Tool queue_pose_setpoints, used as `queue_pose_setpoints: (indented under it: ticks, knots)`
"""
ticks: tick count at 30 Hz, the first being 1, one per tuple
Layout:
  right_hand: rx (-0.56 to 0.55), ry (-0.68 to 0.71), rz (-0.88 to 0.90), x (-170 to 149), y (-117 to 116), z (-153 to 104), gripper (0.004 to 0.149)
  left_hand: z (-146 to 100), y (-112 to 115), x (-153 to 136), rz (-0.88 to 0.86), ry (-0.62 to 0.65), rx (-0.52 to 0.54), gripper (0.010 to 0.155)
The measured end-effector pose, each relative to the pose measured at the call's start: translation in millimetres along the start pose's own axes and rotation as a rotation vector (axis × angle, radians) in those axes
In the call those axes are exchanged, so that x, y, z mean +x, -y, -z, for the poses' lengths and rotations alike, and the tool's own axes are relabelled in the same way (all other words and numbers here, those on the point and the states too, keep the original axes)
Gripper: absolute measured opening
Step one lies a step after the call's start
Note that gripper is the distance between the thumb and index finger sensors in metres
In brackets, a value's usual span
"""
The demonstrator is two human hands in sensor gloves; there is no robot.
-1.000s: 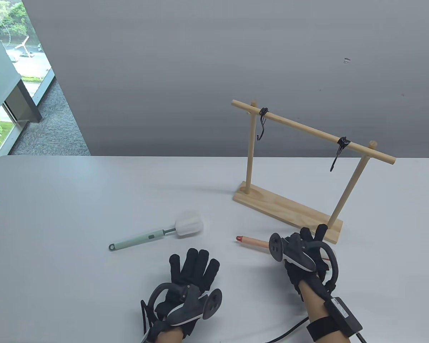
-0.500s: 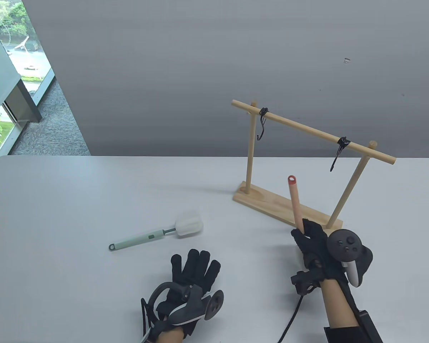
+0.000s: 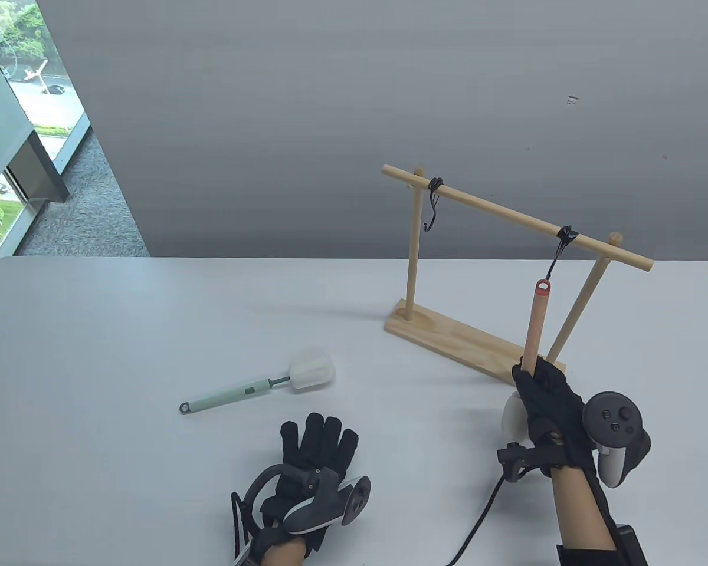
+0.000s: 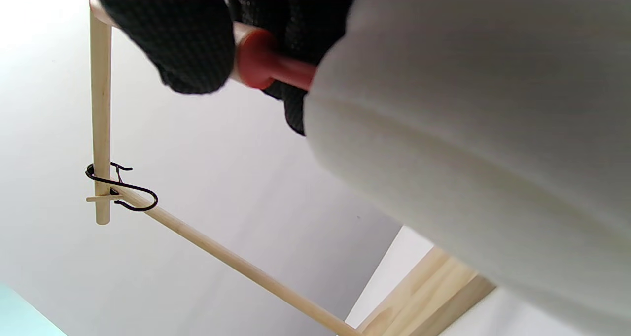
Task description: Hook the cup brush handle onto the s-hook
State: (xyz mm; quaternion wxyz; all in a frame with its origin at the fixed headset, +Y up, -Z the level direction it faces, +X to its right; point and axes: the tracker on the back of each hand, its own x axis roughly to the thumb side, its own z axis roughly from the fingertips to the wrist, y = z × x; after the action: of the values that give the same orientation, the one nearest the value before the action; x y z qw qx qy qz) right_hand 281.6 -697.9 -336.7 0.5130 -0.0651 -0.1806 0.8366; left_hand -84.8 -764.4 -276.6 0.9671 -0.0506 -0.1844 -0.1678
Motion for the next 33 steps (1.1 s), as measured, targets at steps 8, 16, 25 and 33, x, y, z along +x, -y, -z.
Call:
queue_pose_setpoints:
  ticks: [8,16,25,33]
  knots:
    - [-0.027,0.024,-0.018,11,3,-4,0.052,0,-2,1,0.01,0.002,-0.018,0.079]
    - [-0.057,0.016,-0.026,16,4,-5,0.051,0,-2,1,0.017,0.001,-0.031,0.079]
    - [-0.049,-0.002,-0.023,13,6,-5,0.051,-1,-3,2,0.023,0.001,-0.039,0.079]
    - [-0.049,-0.009,-0.014,13,7,-5,0.051,-1,-3,2,0.023,0.001,-0.04,0.078]
